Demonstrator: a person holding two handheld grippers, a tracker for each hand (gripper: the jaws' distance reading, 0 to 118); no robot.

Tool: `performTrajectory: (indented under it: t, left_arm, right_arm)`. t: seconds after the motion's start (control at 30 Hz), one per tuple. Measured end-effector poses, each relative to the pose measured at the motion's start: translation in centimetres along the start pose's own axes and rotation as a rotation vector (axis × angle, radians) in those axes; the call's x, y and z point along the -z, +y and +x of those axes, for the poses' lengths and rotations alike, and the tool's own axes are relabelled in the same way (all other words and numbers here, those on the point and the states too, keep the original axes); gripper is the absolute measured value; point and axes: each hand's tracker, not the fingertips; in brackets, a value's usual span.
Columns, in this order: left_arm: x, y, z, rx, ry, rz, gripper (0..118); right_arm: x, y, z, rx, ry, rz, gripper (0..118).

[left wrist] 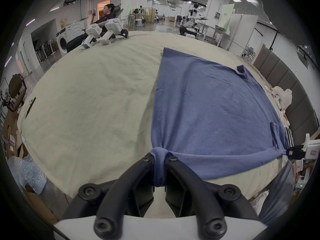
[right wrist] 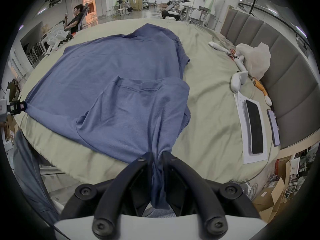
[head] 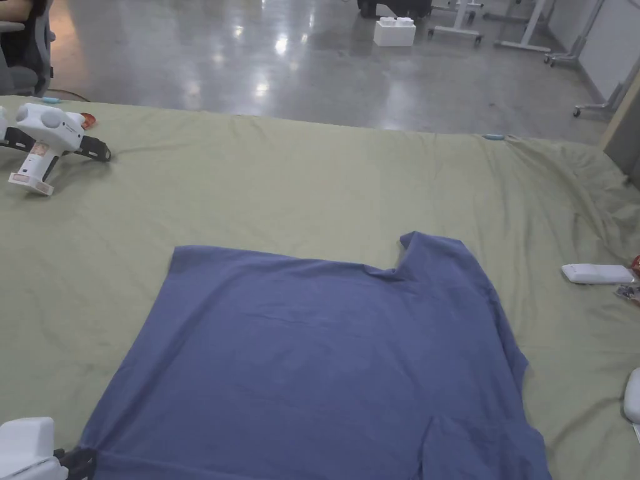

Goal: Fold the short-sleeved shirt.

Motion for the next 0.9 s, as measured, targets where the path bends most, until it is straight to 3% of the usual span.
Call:
performTrajectory:
  t: [0.13, 0.5, 0.9]
  left_arm:
    - [-0.8, 1.6, 0.4, 0.016, -0.001, 0.031, 8]
    - [4.9, 13.1, 2.1, 0.041, 0.000, 0.101, 8]
    - [14.9, 19.9, 2.7, 0.019, 0.027, -0.035, 9]
  right_arm:
    - [-1.3, 2.0, 0.6, 0.054, 0.016, 0.079, 10]
    - [0.9, 15.1, 2.2, 0.050, 0.002, 0.248, 11]
    - [10.9, 21.5, 3.0, 0.060, 0.016, 0.157, 12]
